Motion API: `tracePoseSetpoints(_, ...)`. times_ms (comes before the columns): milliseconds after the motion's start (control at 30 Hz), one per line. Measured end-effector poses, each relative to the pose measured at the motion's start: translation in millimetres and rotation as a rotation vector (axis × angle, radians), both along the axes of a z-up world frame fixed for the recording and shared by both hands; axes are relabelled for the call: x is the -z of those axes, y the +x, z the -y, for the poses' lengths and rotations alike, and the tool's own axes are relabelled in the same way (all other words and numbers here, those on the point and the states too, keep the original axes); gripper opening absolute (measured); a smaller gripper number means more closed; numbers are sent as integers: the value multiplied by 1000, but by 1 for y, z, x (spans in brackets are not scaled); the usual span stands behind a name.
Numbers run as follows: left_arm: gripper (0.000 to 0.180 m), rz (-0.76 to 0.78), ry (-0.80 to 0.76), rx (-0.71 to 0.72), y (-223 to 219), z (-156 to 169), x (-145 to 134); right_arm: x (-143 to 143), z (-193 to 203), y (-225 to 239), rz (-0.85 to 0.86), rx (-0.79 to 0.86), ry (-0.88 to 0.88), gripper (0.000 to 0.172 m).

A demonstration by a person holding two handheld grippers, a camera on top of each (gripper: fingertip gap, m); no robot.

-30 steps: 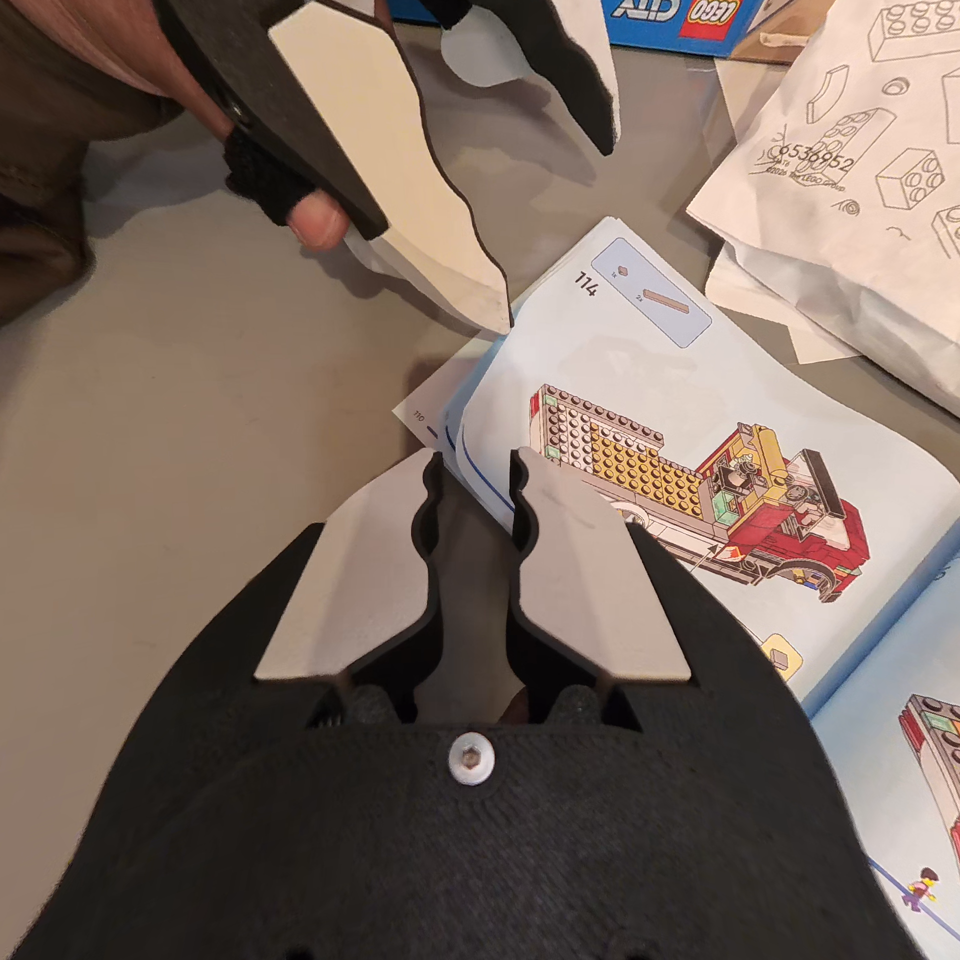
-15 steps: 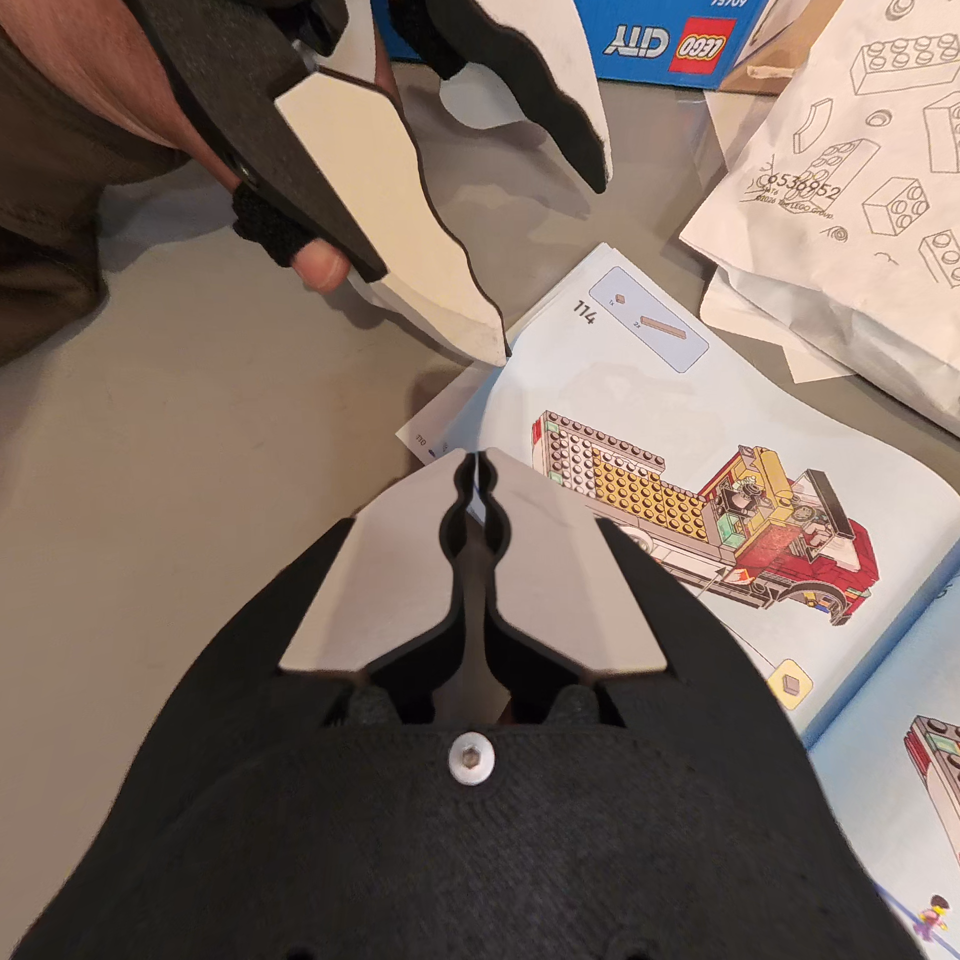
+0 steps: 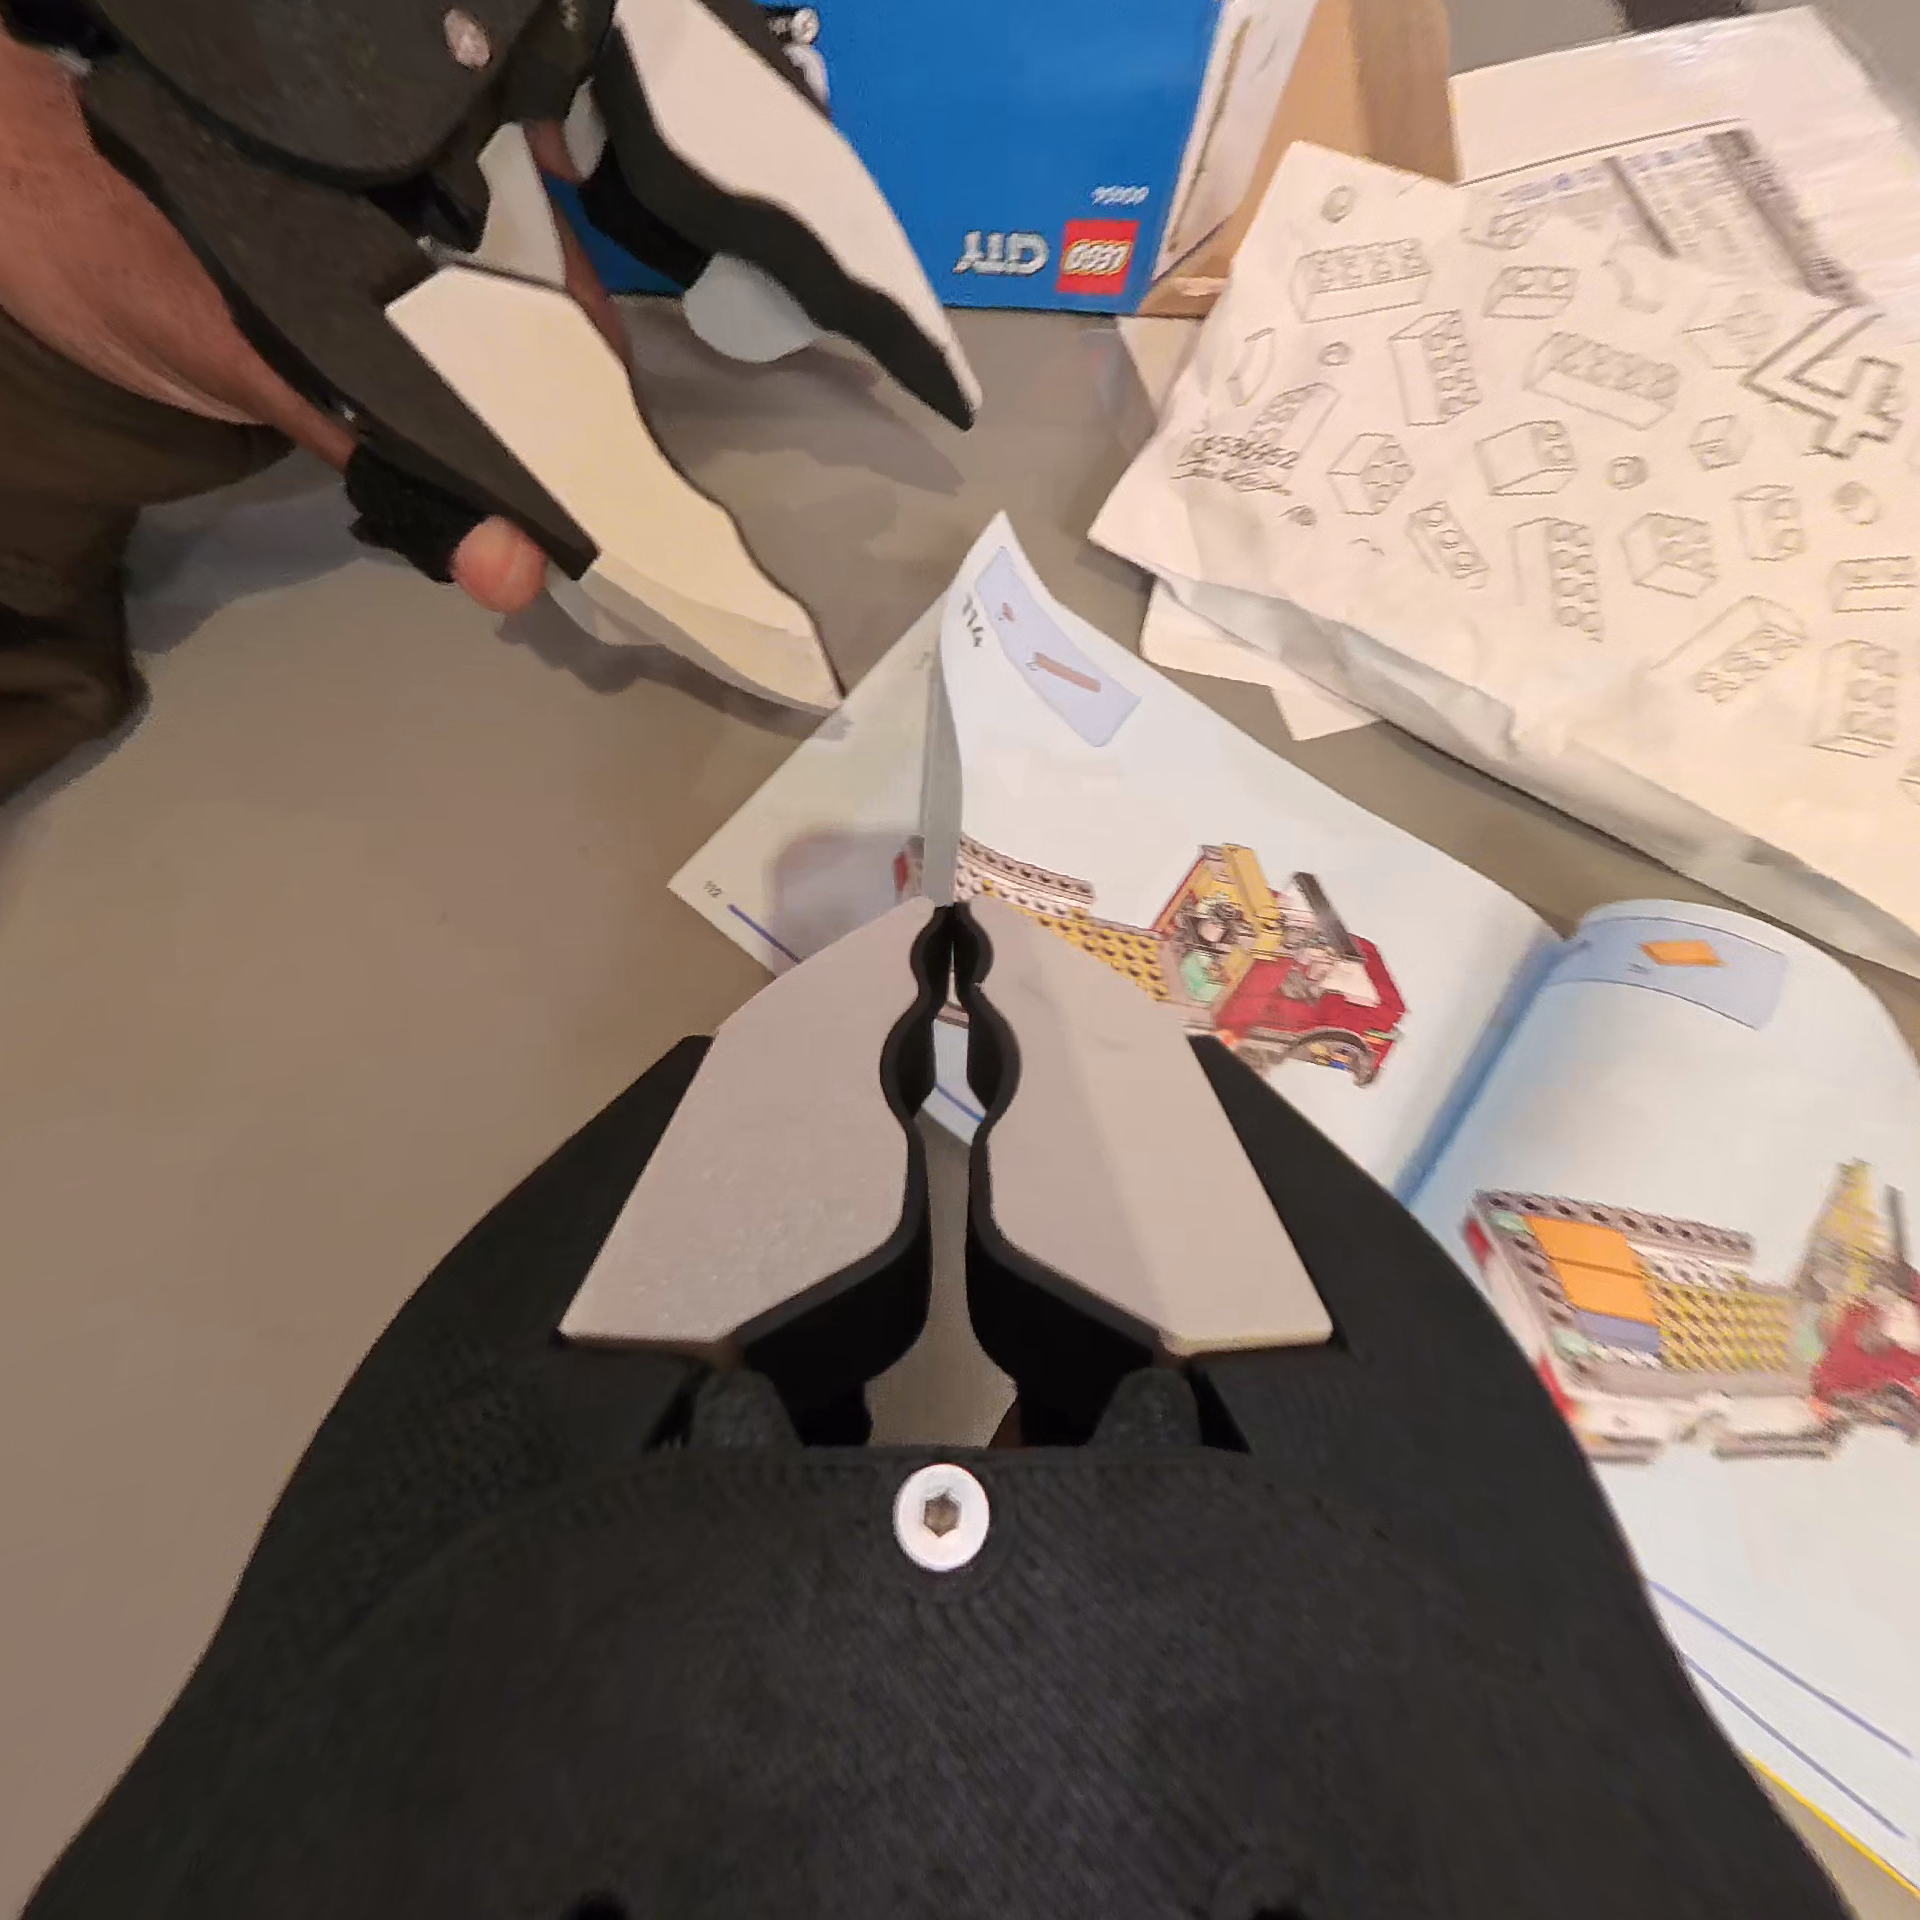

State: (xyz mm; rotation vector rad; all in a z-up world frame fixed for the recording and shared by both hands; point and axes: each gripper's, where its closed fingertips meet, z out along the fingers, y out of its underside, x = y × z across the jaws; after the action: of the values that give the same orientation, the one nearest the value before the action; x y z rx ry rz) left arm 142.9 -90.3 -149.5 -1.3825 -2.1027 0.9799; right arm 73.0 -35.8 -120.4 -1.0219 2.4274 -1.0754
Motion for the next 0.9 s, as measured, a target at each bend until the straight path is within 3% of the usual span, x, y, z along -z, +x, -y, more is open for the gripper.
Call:
tracePoseSetpoints(400, 80, -9, -6, 12, -4, -1, 0, -51, 10, -89, 37, 232, -100, 0)
tracePoseSetpoints(900, 80, -1, -7, 28, -7, -3, 3, -43, 12, -125, 53, 289, -78, 0)
